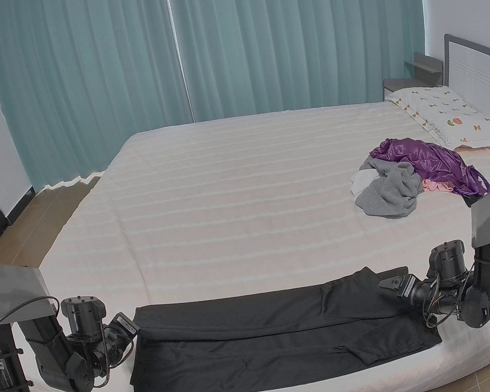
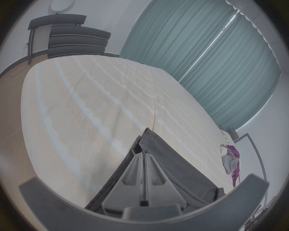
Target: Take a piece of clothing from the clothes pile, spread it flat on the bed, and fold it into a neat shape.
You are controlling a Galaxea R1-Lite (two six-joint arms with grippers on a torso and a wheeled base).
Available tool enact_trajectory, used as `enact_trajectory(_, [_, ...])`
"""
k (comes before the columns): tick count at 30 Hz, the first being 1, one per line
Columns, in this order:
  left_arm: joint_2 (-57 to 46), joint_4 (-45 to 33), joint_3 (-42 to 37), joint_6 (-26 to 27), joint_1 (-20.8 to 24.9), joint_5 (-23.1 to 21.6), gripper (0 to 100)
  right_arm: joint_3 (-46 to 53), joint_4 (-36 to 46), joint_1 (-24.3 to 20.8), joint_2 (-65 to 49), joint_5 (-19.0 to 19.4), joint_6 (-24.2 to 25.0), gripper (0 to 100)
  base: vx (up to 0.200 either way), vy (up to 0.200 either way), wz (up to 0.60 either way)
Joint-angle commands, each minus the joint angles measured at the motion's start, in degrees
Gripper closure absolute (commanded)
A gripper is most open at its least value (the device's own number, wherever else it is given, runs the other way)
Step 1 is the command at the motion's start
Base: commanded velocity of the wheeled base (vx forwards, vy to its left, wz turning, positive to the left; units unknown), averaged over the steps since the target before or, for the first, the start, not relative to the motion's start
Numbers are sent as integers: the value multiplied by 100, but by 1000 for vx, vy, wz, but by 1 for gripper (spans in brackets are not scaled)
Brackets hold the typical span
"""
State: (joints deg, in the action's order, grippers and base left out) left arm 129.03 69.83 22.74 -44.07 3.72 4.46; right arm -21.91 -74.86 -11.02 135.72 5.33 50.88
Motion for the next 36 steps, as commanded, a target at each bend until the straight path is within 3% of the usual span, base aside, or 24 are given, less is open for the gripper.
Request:
enact_trajectory(1, [0, 5, 3, -5, -3, 2, 100, -51, 51, -23, -19, -32, 1, 0, 0, 0, 0])
enact_trajectory(6, [-9, 5, -6, -5, -3, 2, 100, 134, 130, -58, -230, -260, -35, 0, 0, 0, 0])
enact_trajectory(20, [-18, 5, -24, -5, -3, 11, 100, 20, 464, -67, -98, -278, -193, 0, 0, 0, 0])
enact_trajectory(21, [-18, 5, -24, -5, -3, 2, 100, -42, 560, -67, -107, -278, -219, 100, 0, 0, 0])
enact_trajectory(25, [-18, 5, -24, 4, -3, 2, 100, -288, 982, -67, -177, -331, -219, 100, 0, 0, 0])
enact_trajectory(36, [-44, 5, 3, 21, -3, 20, 100, -376, 1009, -5, -371, -357, -202, 100, 0, 0, 0])
